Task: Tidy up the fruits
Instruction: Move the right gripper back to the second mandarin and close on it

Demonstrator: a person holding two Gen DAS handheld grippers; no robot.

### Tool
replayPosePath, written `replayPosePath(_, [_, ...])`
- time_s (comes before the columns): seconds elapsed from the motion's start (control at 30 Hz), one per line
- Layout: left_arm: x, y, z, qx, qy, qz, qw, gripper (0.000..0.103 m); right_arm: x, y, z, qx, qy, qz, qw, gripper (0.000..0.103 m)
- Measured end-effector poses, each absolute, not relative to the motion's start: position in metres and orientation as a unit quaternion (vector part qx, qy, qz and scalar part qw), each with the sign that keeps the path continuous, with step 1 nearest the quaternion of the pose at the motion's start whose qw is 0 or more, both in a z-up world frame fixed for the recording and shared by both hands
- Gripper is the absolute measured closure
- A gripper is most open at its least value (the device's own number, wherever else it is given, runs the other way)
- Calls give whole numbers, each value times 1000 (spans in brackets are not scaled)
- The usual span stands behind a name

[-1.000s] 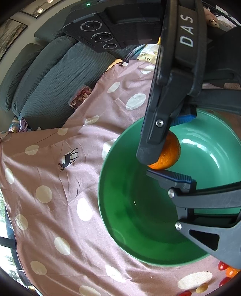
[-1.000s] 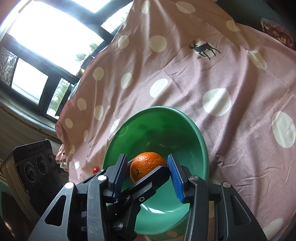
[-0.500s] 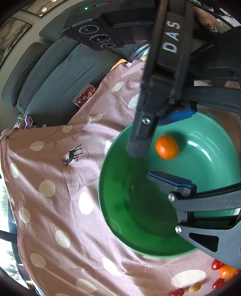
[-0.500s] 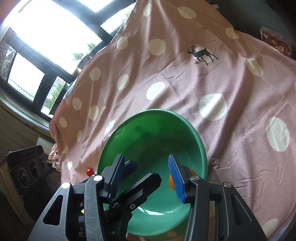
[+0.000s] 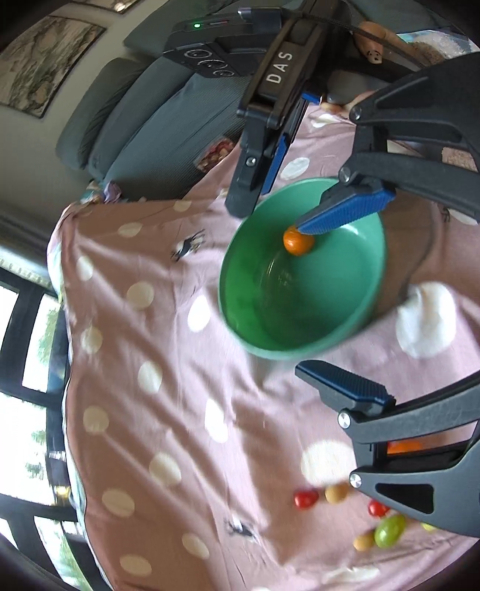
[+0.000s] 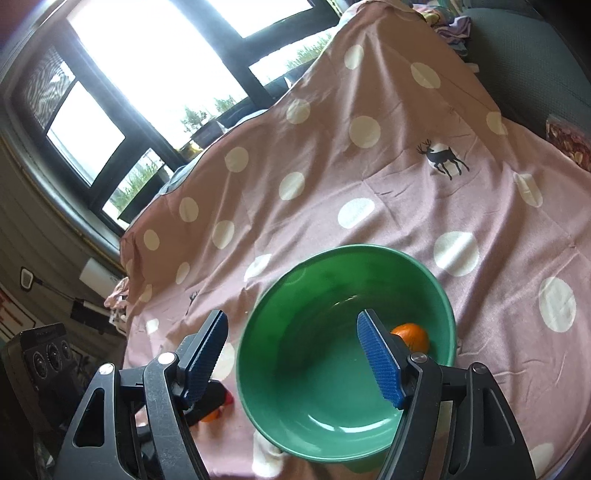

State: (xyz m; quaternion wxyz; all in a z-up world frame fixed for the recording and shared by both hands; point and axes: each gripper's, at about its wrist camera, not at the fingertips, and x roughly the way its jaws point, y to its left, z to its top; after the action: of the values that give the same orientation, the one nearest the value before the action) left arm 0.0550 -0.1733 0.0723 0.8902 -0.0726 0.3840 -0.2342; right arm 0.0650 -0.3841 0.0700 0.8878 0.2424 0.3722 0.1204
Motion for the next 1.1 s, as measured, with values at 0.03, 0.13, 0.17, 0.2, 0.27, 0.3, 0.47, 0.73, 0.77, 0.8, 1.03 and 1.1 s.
replayPosePath(0.03, [51, -163, 74, -79, 381, -222, 894, 29, 64, -378, 72, 236, 371, 126, 889, 30])
replayPosePath(0.13, [41, -129, 78, -97, 372, -184, 905, 28, 62, -358, 74, 224, 373, 148, 888, 30])
replayPosePath(0.17, [39, -118, 78, -102, 369, -168, 908, 27, 62, -351, 75, 219, 375, 155, 888, 30])
replayPosePath(0.2, [36, -107, 78, -106, 367, -152, 911, 27, 62, -345, 75, 215, 376, 162, 887, 30])
replayPosePath(0.27, [30, -84, 76, -121, 363, -128, 915, 27, 62, -332, 74, 209, 381, 172, 884, 30])
replayPosePath(0.3, [28, -73, 74, -131, 363, -117, 915, 27, 63, -327, 74, 207, 383, 176, 883, 30])
replayPosePath(0.47, [27, -31, 53, -156, 369, -65, 914, 26, 69, -294, 68, 194, 409, 203, 868, 30])
replayPosePath(0.73, [45, -10, 4, -178, 431, -45, 884, 28, 101, -232, 59, 180, 461, 252, 832, 30])
replayPosePath(0.77, [47, -13, -1, -176, 440, -48, 879, 28, 104, -223, 56, 176, 471, 257, 825, 30])
replayPosePath(0.8, [47, -16, -3, -171, 446, -50, 877, 28, 107, -214, 52, 166, 480, 261, 821, 30])
replayPosePath(1.03, [43, -30, -13, -169, 461, -90, 867, 28, 109, -189, 18, 166, 517, 279, 792, 30])
replayPosePath(1.1, [44, -33, -18, -166, 470, -94, 862, 28, 107, -191, 12, 178, 521, 278, 787, 30])
